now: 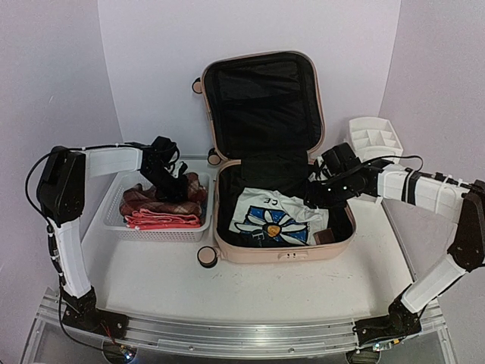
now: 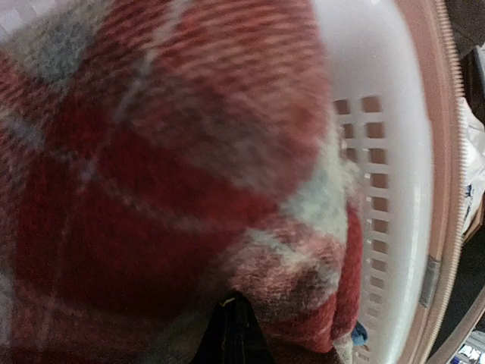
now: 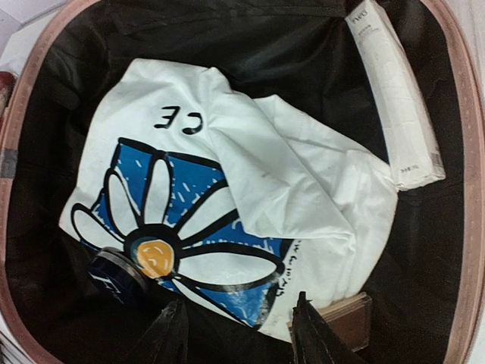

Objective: Open, take out, and arrange the luggage

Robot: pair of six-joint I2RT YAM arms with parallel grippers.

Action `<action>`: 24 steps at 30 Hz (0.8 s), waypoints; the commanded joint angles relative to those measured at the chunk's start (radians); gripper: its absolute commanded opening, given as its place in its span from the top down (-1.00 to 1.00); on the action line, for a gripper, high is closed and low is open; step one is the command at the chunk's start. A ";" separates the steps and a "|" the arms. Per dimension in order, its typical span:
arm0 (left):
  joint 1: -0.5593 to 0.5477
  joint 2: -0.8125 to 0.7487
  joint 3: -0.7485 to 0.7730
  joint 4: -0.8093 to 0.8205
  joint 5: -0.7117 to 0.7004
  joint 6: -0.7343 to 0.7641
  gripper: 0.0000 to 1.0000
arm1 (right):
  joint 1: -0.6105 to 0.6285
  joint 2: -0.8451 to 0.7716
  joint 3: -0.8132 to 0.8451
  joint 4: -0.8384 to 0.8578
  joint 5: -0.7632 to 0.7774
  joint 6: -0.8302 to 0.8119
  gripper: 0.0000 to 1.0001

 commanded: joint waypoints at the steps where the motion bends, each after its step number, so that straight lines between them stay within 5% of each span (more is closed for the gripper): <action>1: -0.008 0.064 -0.041 0.092 -0.003 -0.026 0.99 | -0.031 0.011 0.025 -0.125 0.035 -0.043 -0.05; 4: -0.021 0.046 -0.061 0.103 -0.055 -0.029 0.88 | -0.043 0.041 0.043 -0.164 0.054 -0.048 -0.20; 7: -0.060 -0.061 -0.089 0.109 -0.206 -0.024 0.54 | -0.058 0.070 0.053 -0.187 0.061 -0.051 -0.33; 11: -0.106 -0.214 -0.111 0.112 -0.346 -0.011 -0.20 | -0.076 0.085 0.053 -0.192 0.040 -0.053 -0.78; 13: -0.112 -0.272 -0.127 0.115 -0.413 -0.044 -0.88 | -0.082 0.097 0.051 -0.192 0.039 -0.056 -0.91; 14: -0.112 -0.300 -0.143 0.130 -0.442 -0.066 -0.98 | -0.085 0.106 0.052 -0.192 0.036 -0.059 -0.92; 18: -0.110 -0.370 -0.206 0.176 -0.541 -0.162 -0.99 | -0.093 0.157 0.069 -0.192 0.027 -0.062 -0.81; 24: -0.137 -0.424 -0.253 0.368 -0.206 -0.100 -0.66 | -0.112 0.226 0.093 -0.192 0.048 -0.057 -0.43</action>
